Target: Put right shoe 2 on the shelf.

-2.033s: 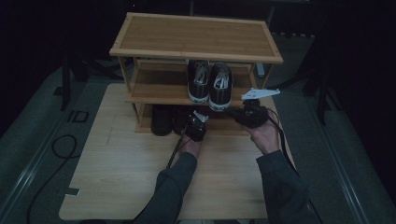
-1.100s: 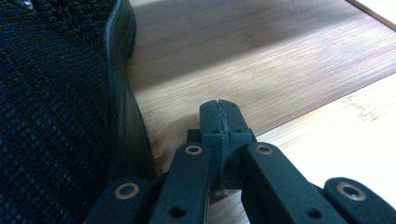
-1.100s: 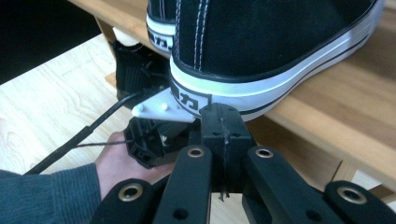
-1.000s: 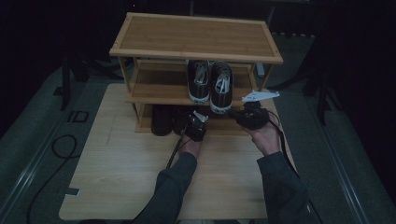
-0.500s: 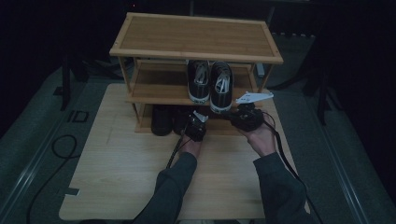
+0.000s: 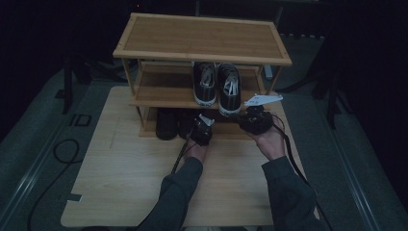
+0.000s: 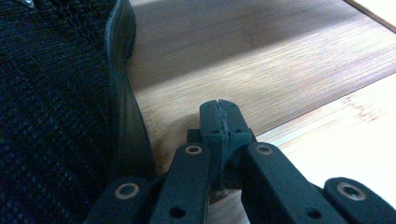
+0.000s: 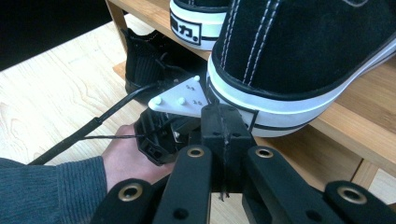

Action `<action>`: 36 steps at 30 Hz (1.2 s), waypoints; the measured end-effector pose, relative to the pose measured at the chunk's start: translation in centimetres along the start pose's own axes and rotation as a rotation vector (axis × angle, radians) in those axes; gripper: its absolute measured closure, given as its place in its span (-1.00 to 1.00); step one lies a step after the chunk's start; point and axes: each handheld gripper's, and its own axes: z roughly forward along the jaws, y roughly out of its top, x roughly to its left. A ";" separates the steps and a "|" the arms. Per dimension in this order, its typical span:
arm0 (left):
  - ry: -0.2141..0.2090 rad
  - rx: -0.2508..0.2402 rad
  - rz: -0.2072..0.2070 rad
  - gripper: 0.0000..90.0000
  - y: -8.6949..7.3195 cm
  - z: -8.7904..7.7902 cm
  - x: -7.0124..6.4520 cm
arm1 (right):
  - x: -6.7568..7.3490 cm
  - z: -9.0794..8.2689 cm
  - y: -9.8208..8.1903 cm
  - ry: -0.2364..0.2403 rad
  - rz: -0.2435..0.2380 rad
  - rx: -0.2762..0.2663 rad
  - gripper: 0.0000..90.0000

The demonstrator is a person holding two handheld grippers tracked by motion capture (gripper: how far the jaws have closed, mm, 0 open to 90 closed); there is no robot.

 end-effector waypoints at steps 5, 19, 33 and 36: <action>0.001 0.000 0.003 1.00 0.0 0.0 0.0 | -0.3 -0.1 -0.2 0.005 0.013 -0.012 1.00; -0.008 -0.001 0.004 1.00 0.0 0.0 0.0 | 0.1 1.3 0.8 -0.035 0.006 -0.010 1.00; 0.000 0.000 0.000 1.00 0.0 0.0 0.0 | -0.2 2.0 1.5 -0.058 0.011 -0.015 1.00; 0.000 0.001 0.000 1.00 0.0 0.0 0.0 | -0.3 2.3 1.5 -0.052 0.013 -0.009 1.00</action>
